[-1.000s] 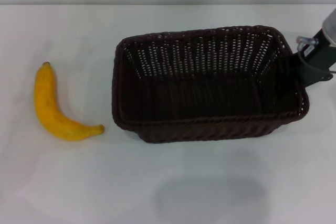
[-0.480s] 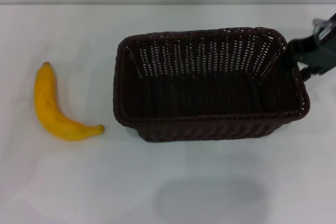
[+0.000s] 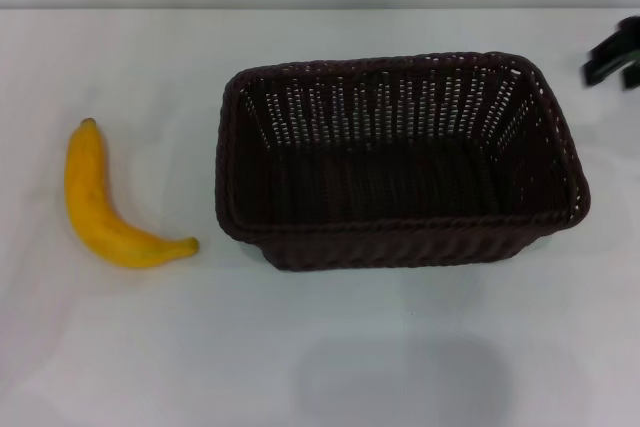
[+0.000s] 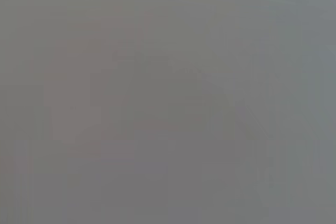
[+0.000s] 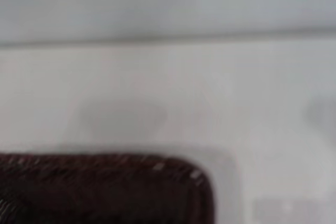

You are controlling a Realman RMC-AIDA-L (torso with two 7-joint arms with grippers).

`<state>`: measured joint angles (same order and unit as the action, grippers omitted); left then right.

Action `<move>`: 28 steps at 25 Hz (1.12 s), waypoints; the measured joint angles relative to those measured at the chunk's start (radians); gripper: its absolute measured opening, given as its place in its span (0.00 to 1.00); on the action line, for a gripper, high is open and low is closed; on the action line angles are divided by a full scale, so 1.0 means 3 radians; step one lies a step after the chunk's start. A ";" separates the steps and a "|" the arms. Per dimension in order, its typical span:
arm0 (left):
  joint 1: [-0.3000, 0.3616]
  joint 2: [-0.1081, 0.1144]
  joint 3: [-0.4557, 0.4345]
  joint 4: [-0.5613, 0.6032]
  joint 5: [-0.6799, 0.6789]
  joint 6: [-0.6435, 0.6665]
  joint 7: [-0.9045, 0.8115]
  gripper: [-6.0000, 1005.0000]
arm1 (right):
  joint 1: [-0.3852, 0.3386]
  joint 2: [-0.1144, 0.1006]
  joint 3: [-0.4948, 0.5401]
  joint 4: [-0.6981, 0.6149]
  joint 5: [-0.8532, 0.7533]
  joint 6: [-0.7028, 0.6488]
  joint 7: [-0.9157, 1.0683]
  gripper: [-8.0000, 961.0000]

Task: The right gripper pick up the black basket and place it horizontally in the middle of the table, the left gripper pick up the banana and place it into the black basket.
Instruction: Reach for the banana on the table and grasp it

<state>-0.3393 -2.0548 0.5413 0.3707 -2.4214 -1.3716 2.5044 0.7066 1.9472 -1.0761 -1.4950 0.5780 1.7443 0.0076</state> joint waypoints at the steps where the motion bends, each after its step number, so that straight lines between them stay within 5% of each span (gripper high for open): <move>1: 0.0010 -0.0007 0.0001 0.0048 0.0074 0.0009 -0.0083 0.87 | -0.0099 0.0023 0.0069 -0.0101 0.0011 -0.0091 -0.0174 0.48; 6: 0.0034 -0.0073 0.0002 0.0369 0.0676 0.0139 -0.0679 0.87 | -0.0671 0.0220 0.0550 -0.0288 0.0269 -0.0736 -0.1363 0.50; 13: 0.0132 -0.0071 0.0000 0.0843 0.1301 0.0394 -0.1939 0.87 | -0.1367 0.0191 0.0885 0.0490 0.1913 -0.1783 -0.3499 0.52; 18: 0.0111 -0.0062 0.0000 0.1395 0.2219 0.0679 -0.3182 0.87 | -0.1384 0.0187 0.1333 0.1503 0.2823 -0.1834 -0.5072 0.54; 24: -0.0009 -0.0043 0.0025 0.2195 0.3603 0.0688 -0.4926 0.87 | -0.1191 0.0191 0.1977 0.2276 0.2979 -0.1855 -0.6013 0.56; 28: -0.0135 0.0018 0.0192 0.2774 0.4716 0.0515 -0.6233 0.87 | -0.1159 0.0190 0.2156 0.2571 0.3182 -0.1877 -0.6551 0.75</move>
<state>-0.3797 -2.0493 0.5989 1.2030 -1.0066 -1.2171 0.6346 0.3589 2.0042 -0.4292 -0.7237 1.5326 1.1811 -1.9577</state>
